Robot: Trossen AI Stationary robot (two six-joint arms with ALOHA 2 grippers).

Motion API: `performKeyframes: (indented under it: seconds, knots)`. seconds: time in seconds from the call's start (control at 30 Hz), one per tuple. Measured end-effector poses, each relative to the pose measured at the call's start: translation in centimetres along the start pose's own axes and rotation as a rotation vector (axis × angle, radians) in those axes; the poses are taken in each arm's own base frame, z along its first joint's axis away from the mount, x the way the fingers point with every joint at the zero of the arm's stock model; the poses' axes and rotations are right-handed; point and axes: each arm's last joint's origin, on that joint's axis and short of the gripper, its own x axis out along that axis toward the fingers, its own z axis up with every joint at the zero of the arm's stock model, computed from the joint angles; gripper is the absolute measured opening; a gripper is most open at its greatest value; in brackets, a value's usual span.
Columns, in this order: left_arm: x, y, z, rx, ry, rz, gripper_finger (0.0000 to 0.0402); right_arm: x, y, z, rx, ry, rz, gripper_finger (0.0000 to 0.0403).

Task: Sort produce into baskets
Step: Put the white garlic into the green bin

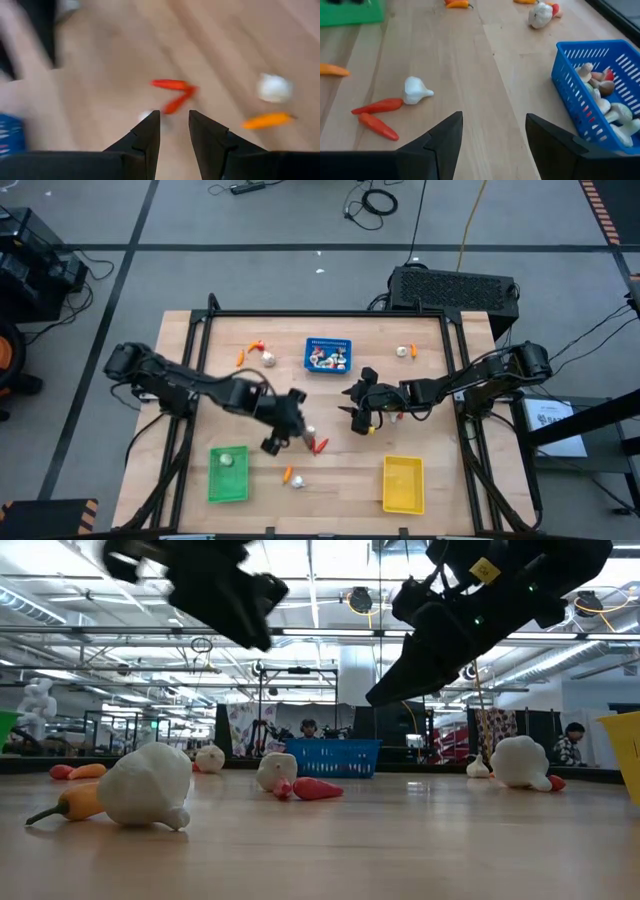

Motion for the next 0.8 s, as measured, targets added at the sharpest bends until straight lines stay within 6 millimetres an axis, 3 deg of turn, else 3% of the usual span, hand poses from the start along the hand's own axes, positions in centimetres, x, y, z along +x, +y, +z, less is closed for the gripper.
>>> performKeyframes:
  seconds: [0.23,0.37,0.47,0.63,0.8]
  knots:
    - [-0.3,4.1,-1.3,-0.121,0.002,0.086,0.0111,-0.1,-0.2,-0.1,-0.030,0.035,-0.013,0.0208]
    - [-0.4,5.1,-2.1,-0.198,0.029,0.083,0.0111,-1.8,-1.4,1.2,-0.033,0.173,-0.074,0.0208]
    - [-0.7,5.1,-3.9,-0.219,0.049,0.025,0.0111,-3.6,-2.8,2.0,-0.017,0.284,-0.187,0.0208]
    - [-0.9,5.2,-7.6,-0.277,-0.089,0.092,0.0111,-6.2,-6.5,2.3,0.047,0.340,-0.437,0.0208]
    - [-2.4,6.1,-7.5,-0.304,-0.410,0.235,0.0111,-7.1,-12.1,2.3,0.240,0.353,-0.621,0.0208]
